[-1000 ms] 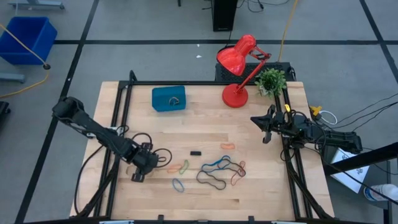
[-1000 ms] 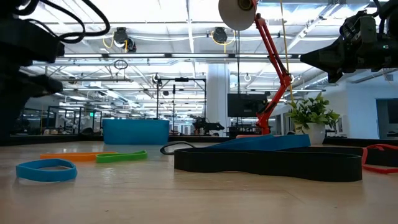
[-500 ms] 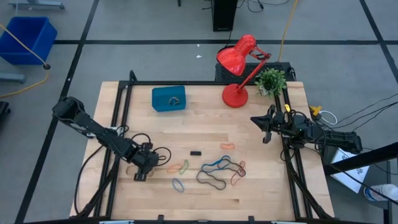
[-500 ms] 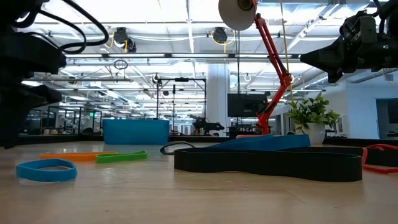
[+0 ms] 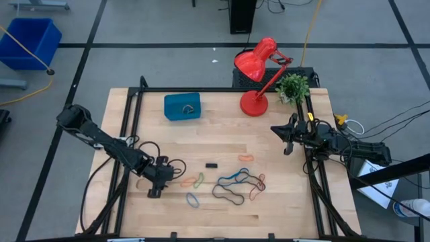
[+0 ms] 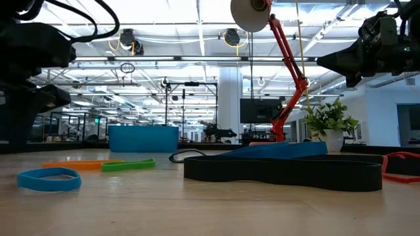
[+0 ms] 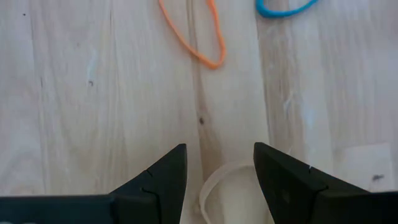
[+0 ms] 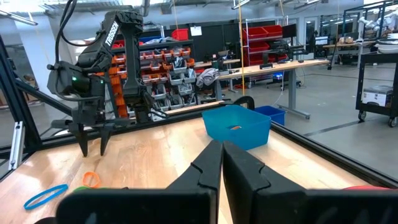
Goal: Pick and place rubber bands into bin
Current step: Put the brown rubber band into the blue container
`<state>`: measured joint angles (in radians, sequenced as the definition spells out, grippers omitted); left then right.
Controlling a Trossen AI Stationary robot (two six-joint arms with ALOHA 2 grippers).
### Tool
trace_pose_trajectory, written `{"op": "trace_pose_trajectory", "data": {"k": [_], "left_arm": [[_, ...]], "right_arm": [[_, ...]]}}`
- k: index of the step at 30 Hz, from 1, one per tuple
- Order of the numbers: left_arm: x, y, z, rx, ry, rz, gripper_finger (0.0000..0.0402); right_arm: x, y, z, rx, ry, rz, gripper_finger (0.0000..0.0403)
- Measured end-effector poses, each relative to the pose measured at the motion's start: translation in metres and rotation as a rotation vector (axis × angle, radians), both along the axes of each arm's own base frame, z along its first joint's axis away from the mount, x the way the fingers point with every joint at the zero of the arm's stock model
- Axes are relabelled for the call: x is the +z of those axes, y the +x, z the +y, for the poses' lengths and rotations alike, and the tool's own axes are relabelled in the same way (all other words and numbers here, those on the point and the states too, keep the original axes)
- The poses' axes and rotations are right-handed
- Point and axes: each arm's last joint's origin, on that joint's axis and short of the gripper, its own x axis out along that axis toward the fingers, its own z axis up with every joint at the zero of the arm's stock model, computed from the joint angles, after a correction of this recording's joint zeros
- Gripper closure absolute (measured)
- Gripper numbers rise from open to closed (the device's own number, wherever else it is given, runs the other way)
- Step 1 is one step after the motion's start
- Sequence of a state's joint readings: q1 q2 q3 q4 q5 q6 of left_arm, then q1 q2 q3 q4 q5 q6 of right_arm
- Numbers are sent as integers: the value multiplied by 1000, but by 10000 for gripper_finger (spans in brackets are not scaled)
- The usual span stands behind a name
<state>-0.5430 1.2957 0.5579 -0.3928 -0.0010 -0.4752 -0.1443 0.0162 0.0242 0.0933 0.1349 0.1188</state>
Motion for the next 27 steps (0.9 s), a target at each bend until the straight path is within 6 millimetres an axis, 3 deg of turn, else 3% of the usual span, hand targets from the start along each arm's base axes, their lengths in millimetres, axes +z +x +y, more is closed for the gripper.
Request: {"op": "trace_pose_trajectory", "data": {"k": [27], "left_arm": [[-3, -6, 4, 43, 46, 67, 208]], "right_arm": [[0, 0, 0, 0, 0, 1, 394]]}}
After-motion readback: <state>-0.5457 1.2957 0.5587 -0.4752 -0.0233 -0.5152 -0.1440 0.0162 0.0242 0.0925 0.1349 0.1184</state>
